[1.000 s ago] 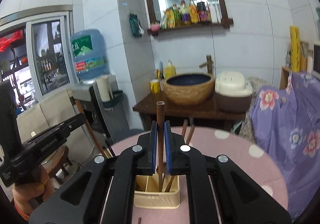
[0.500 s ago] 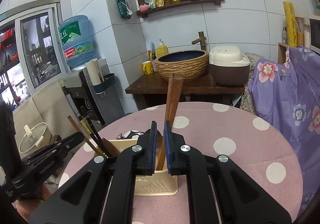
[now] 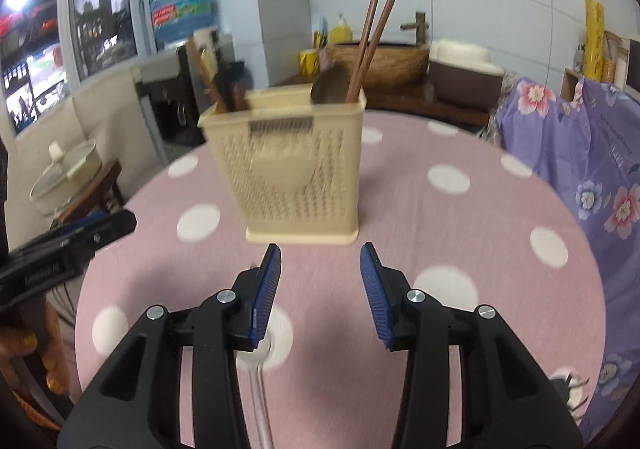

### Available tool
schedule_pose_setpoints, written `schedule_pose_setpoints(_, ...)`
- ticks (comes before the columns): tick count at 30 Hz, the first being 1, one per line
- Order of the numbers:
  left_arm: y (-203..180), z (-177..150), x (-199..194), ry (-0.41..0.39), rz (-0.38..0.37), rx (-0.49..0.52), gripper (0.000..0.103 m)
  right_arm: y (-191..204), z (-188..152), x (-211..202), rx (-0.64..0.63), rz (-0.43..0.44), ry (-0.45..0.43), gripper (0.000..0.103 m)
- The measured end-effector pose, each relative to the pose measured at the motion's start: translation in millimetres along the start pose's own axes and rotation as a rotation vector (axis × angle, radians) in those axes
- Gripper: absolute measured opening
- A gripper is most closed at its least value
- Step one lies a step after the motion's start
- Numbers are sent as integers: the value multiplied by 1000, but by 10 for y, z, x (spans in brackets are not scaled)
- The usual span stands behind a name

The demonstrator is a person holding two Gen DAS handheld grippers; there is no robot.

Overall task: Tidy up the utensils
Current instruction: 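Move both tools back down to the last brown chopstick and clear plastic spoon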

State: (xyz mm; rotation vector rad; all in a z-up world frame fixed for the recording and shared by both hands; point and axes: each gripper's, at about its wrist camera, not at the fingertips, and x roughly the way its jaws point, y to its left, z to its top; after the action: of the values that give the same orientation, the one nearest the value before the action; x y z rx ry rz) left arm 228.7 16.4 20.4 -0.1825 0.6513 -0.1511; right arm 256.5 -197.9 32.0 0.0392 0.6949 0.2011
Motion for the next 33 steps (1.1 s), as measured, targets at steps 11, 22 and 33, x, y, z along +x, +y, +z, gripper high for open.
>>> schedule_pose_setpoints(11, 184, -401, -106, 48, 39, -1, 80, 187, -782, -66, -36, 79, 125, 42)
schedule_pose_setpoints(22, 184, -488, -167, 49, 33, 1, 84, 334, -1078, 18, -112, 54, 186, 37)
schedule_pose_setpoints(33, 125, -556, -229, 53, 10, 2, 85, 362, -1040, 56, -102, -6, 166, 23)
